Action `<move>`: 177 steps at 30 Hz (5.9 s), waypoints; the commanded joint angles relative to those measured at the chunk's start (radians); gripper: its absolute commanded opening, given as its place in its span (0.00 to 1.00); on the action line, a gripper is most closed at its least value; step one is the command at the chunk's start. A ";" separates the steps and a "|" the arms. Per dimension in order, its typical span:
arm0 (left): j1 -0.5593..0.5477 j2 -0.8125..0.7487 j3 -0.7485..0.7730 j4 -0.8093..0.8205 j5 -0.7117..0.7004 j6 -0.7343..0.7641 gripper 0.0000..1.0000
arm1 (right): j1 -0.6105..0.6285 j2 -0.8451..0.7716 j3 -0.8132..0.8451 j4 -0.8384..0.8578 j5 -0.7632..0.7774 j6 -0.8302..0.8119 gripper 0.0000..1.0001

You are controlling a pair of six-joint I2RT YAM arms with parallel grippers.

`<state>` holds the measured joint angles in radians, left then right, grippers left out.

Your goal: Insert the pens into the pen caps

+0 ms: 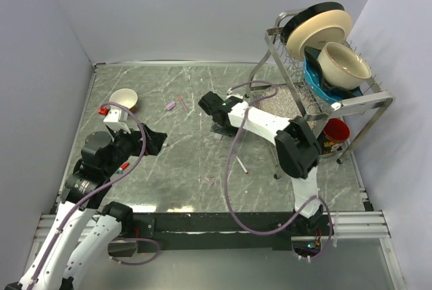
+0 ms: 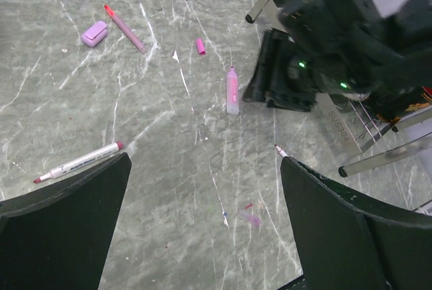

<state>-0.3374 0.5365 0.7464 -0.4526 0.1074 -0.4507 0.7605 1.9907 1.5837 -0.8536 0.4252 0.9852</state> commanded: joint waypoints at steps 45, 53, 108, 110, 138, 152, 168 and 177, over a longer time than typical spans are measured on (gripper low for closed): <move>-0.002 0.217 0.064 0.023 0.147 -0.292 0.81 | 0.132 -0.280 -0.284 0.346 -0.028 -0.295 0.00; -0.002 0.332 0.038 0.189 0.307 -0.359 0.74 | 0.215 -0.546 -0.458 0.504 -0.170 -0.260 0.00; -0.104 0.218 -0.108 0.953 0.782 -0.756 0.01 | 0.365 -0.955 -0.711 1.073 -0.614 -0.111 0.33; -0.104 0.223 -0.113 0.960 0.785 -0.769 0.01 | 0.364 -0.966 -0.731 1.108 -0.620 -0.100 0.24; 0.121 0.928 0.553 0.047 -0.063 -0.075 0.71 | 0.365 -1.170 -0.665 0.666 -0.161 -0.194 0.00; 0.196 1.618 1.116 0.011 -0.038 -0.023 0.01 | 0.365 -1.113 -0.640 0.671 -0.177 -0.260 0.00; 0.198 1.754 1.096 0.038 0.092 -0.019 0.01 | 0.362 -1.115 -0.626 0.657 -0.132 -0.266 0.00; 0.198 1.688 0.973 0.066 0.175 -0.006 0.01 | 0.362 -1.121 -0.620 0.620 -0.121 -0.244 0.00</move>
<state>-0.1333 2.3020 1.7874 -0.3870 0.2123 -0.4831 1.1233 0.8852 0.9058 -0.2214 0.2722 0.7353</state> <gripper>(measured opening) 0.015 0.241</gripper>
